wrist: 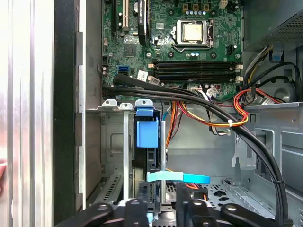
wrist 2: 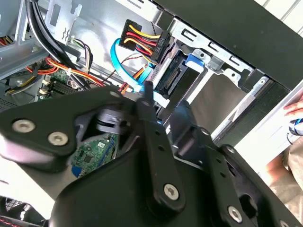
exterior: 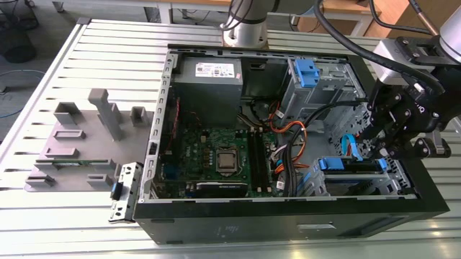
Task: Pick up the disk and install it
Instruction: 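Insert the second disk wire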
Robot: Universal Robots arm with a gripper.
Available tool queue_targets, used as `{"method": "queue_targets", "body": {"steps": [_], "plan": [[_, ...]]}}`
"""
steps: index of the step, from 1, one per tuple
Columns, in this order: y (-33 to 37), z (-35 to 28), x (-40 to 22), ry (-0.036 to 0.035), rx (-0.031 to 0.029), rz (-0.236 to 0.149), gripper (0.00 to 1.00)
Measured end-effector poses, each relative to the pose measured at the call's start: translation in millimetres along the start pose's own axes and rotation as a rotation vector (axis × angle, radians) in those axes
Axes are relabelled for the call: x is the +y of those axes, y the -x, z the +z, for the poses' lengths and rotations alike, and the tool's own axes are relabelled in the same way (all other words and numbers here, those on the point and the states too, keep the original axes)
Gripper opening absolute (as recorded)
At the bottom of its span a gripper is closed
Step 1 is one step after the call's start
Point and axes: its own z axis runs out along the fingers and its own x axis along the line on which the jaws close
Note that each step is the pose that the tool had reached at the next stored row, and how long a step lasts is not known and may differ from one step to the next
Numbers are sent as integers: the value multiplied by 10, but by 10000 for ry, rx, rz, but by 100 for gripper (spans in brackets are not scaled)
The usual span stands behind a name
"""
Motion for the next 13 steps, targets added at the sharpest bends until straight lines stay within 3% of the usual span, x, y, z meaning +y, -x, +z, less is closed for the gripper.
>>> {"method": "queue_targets", "body": {"steps": [1,2,13], "plan": [[0,0,0,0,0,0,36],[0,0,0,0,0,0,42],[60,24,-26,0,0,0,42]]}}
